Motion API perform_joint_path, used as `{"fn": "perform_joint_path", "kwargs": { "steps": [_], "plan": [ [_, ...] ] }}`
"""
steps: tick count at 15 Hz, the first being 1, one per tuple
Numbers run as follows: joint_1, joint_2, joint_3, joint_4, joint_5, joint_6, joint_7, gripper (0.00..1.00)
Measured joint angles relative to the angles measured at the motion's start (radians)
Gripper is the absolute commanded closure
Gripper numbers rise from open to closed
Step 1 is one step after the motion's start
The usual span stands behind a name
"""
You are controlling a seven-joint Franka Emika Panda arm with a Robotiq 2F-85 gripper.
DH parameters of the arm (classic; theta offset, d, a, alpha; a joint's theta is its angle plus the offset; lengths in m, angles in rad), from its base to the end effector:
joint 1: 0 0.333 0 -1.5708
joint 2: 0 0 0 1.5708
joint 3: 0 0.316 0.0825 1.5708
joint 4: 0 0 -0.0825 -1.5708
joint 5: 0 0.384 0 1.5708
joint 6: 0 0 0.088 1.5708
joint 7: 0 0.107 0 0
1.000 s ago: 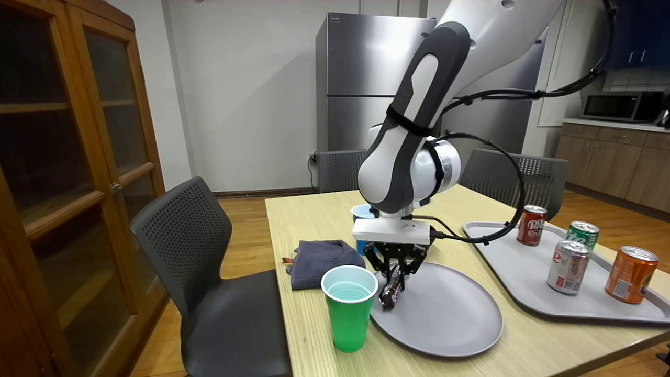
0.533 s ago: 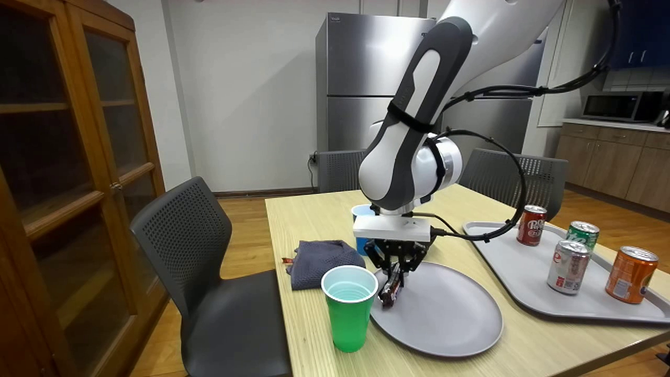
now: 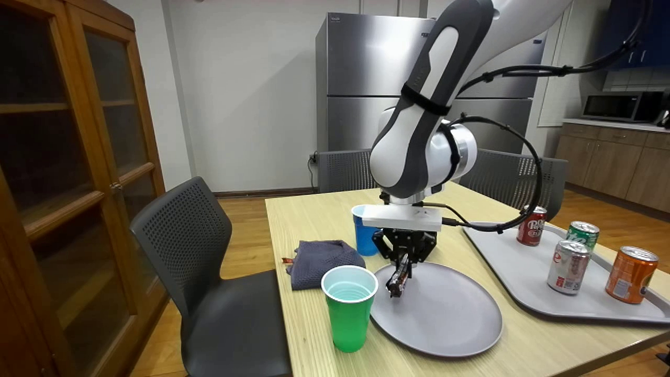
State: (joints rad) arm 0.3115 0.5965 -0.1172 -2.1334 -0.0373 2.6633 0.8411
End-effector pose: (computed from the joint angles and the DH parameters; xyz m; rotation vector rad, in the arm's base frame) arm 0.5464 0.1057 0.1187 2.9048 -0.8908 -0.0221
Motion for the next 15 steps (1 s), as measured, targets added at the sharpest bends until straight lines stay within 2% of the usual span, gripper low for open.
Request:
{"fn": "perform_joint_path", "kwargs": {
  "steps": [7,15],
  "plan": [
    [-0.022,-0.056,-0.019,-0.083,-0.010,0.024,-0.072,0.94],
    [-0.116,-0.073,-0.054,-0.122,-0.010,0.064,-0.256,0.94]
  ]
}}
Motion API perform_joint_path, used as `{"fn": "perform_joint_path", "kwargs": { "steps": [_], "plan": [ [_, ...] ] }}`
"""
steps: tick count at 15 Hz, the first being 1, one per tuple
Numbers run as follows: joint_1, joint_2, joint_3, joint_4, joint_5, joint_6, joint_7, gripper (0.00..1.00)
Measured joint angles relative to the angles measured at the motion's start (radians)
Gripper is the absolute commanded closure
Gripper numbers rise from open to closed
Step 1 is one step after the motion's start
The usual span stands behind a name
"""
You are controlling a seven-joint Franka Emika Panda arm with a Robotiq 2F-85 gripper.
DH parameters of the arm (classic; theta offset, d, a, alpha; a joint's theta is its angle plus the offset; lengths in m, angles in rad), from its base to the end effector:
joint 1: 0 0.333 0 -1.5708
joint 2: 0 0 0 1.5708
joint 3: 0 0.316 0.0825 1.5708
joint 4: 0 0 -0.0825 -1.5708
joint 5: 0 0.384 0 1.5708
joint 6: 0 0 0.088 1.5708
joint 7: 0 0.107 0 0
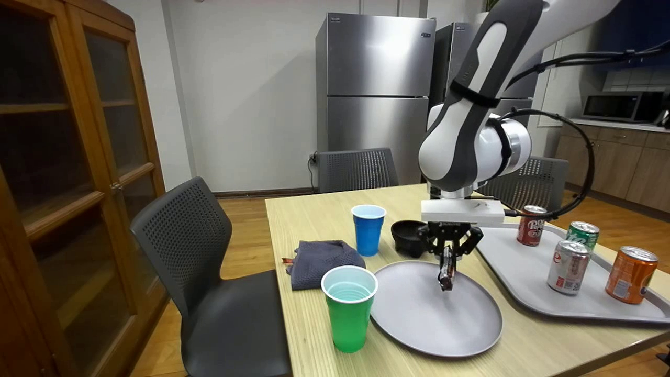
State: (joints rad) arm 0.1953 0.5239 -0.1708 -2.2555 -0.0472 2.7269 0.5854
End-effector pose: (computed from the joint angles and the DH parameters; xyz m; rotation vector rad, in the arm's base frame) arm 0.5264 0.0090 0.1279 2.9357 -0.7444 -0.0205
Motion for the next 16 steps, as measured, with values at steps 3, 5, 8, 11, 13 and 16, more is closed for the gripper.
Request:
{"fn": "perform_joint_path", "kwargs": {
  "steps": [3,5,8,11,13,16],
  "plan": [
    [-0.037,0.000,-0.016,0.000,0.000,0.012,-0.067,0.94],
    [-0.058,0.000,-0.026,0.001,0.001,0.018,-0.102,0.94],
    [-0.087,0.003,-0.034,0.011,0.001,0.019,-0.139,0.94],
    [-0.108,0.015,-0.036,0.037,0.002,0.019,-0.151,0.94],
    [-0.119,0.034,-0.036,0.067,0.007,0.018,-0.154,0.94],
    [-0.130,0.076,-0.036,0.125,0.010,0.018,-0.156,0.94]
  ]
}}
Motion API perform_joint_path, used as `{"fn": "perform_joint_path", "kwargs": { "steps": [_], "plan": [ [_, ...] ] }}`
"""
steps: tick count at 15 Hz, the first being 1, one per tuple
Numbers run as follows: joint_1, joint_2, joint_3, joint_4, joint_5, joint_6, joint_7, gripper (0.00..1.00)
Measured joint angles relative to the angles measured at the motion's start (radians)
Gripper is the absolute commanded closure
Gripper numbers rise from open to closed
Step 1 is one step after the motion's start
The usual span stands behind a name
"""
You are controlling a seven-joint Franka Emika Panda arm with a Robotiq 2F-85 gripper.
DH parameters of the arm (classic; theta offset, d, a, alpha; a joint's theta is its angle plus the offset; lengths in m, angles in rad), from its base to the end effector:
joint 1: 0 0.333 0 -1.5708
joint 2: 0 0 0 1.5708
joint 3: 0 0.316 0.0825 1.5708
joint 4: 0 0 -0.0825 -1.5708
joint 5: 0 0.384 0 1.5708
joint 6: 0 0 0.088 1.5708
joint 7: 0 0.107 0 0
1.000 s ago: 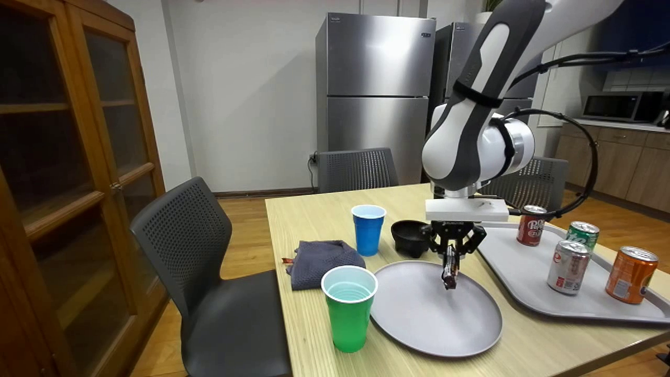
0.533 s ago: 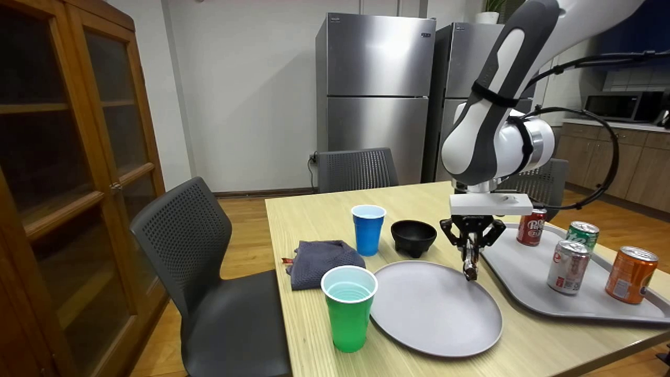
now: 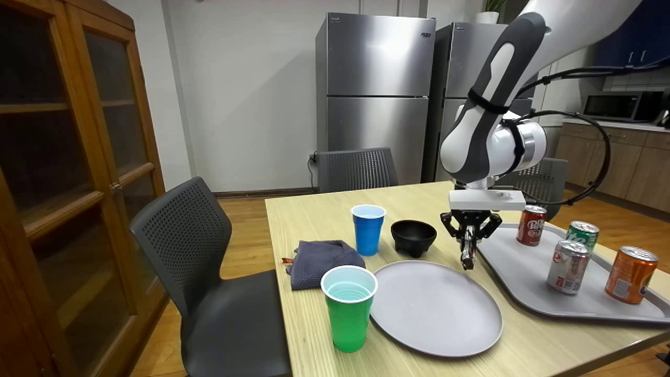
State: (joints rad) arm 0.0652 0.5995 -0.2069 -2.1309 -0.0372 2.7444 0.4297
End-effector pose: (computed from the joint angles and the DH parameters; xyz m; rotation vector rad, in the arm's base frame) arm 0.5615 -0.0824 0.1294 2.9213 -0.7468 0.0646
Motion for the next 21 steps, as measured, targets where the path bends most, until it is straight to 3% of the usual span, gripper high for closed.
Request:
{"fn": "perform_joint_path", "kwargs": {
  "steps": [11,12,13,15,20,21],
  "plan": [
    [-0.015,0.168,0.000,0.218,0.012,-0.012,0.000,0.94],
    [-0.016,0.177,0.000,0.230,0.013,-0.014,0.000,0.53],
    [-0.016,0.185,0.000,0.240,0.014,-0.015,0.000,0.51],
    [-0.017,0.195,0.000,0.255,0.017,-0.019,0.000,0.38],
    [-0.026,0.193,0.000,0.269,0.026,-0.019,-0.003,0.01],
    [-0.029,0.188,0.000,0.269,0.032,-0.018,-0.005,0.00]
  ]
}}
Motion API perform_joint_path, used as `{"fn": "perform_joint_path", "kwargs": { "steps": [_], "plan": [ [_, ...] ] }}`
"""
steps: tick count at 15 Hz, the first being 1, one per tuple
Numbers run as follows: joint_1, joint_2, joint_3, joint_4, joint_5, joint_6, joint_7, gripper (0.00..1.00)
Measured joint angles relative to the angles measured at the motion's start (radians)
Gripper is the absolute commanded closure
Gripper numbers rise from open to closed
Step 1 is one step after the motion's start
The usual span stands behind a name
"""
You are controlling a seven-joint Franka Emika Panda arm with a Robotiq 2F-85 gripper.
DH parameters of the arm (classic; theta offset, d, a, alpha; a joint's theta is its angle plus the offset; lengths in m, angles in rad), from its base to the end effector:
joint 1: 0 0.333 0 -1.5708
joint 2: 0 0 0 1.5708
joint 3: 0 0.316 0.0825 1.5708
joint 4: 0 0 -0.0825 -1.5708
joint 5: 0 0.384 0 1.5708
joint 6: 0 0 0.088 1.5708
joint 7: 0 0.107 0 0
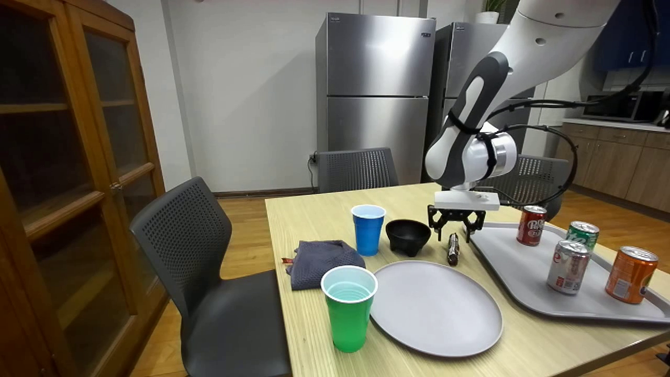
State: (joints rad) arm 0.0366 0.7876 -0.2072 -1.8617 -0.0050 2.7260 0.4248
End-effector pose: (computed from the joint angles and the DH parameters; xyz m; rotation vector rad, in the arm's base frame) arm 0.6273 -0.1029 0.1074 2.9014 -0.7789 0.1644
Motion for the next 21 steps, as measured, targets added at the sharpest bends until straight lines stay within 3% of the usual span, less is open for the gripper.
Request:
{"fn": "perform_joint_path", "kwargs": {
  "steps": [8,21],
  "plan": [
    [-0.033,-0.096,0.000,-0.054,0.027,0.003,-0.029,0.00],
    [-0.053,-0.363,-0.062,-0.380,0.028,0.042,-0.040,0.00]
  ]
}}
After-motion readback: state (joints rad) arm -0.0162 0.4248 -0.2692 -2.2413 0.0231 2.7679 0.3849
